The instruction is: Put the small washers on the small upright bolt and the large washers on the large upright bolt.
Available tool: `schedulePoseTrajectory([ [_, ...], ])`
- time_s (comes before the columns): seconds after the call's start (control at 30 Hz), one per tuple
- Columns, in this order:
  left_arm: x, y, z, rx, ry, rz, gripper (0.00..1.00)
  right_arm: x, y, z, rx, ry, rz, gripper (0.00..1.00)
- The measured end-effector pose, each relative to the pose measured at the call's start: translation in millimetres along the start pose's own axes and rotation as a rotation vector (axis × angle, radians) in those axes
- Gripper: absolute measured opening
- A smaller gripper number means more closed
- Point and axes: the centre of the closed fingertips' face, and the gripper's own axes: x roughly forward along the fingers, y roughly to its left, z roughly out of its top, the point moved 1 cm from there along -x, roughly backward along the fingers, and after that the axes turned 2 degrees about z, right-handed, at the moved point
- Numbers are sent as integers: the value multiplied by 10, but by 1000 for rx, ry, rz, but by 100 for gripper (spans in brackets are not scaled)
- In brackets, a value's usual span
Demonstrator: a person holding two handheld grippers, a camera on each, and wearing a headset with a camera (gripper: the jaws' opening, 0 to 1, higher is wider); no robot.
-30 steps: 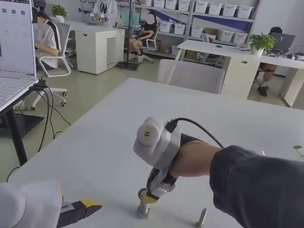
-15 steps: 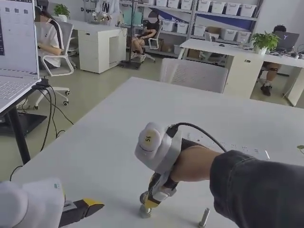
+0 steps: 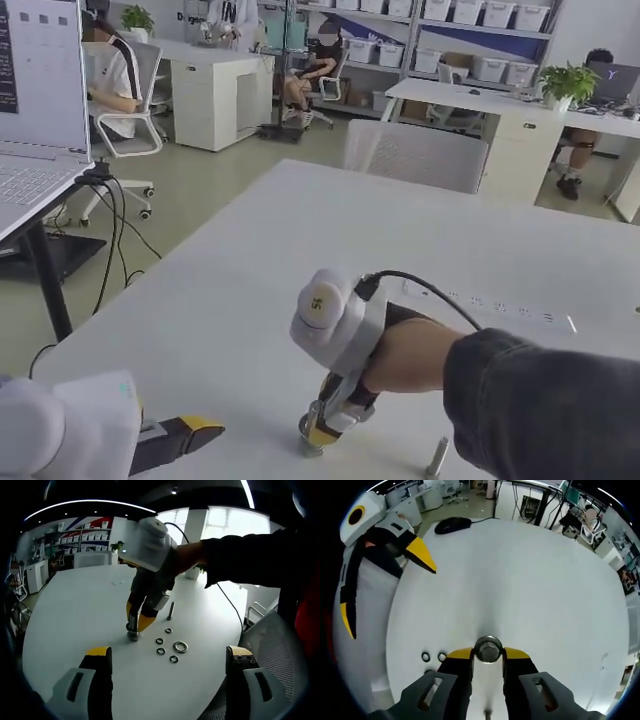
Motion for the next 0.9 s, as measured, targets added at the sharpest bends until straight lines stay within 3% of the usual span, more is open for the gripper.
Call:
schedulePoseTrajectory([
  [0.9,-33,5,-20,-8,1,5,94,157,-2,-61,26,-1,15,23],
])
